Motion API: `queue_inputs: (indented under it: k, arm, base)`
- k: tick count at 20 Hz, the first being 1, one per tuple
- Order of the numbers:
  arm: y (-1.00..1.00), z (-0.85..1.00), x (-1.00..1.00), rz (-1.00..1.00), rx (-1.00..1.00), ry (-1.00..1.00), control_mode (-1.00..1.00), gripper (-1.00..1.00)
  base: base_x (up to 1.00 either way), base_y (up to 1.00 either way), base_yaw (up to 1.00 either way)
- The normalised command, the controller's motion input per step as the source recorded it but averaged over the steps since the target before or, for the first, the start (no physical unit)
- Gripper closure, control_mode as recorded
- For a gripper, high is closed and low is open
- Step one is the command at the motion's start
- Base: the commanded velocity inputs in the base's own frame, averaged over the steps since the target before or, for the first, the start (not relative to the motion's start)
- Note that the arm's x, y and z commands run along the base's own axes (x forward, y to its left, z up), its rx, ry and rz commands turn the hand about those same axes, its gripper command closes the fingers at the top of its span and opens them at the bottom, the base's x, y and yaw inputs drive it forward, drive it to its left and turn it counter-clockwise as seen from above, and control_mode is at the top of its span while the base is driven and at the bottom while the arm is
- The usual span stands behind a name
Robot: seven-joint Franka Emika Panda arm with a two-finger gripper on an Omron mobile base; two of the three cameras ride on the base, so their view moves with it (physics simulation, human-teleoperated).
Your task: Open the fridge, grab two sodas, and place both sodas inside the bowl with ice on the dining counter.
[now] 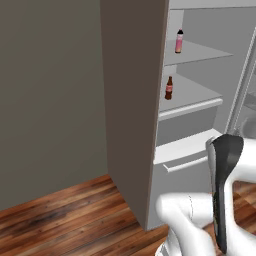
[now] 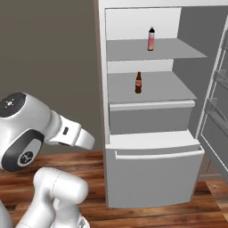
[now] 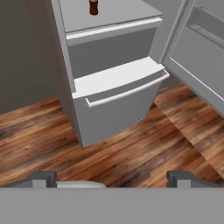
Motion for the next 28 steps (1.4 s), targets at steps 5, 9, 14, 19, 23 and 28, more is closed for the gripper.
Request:
queue_inputs:
  k: [5, 9, 14, 19, 23, 28]
  arm:
    - [0.43, -0.12, -0.02, -0.01, -0.06, 0.0, -1.0, -1.0]
    - [0.31, -0.12, -0.03, -0.01, -0.07, 0.0, -1.0, -1.0]
    - [0.02, -0.05, -0.05, 0.0, -0.02, 0.0, 1.0, -1.0]
    - [0.0, 0.0, 0.0, 0.0, 0.0, 0.0, 1.0, -1.0]
    - [0.0, 0.0, 0.0, 0.0, 0.0, 0.0, 1.0, -1.0]
    - [0.0, 0.0, 0.0, 0.0, 0.0, 0.0, 1.0, -1.0]
  base:
    - [0.0, 0.0, 0.0]
    - [0.0, 0.0, 0.0]
    - [-0.01, -0.13, 0.0]
    - [0.0, -0.59, 0.03]
    - [0.09, -0.63, 0.08]
    - [0.18, -0.65, 0.13]
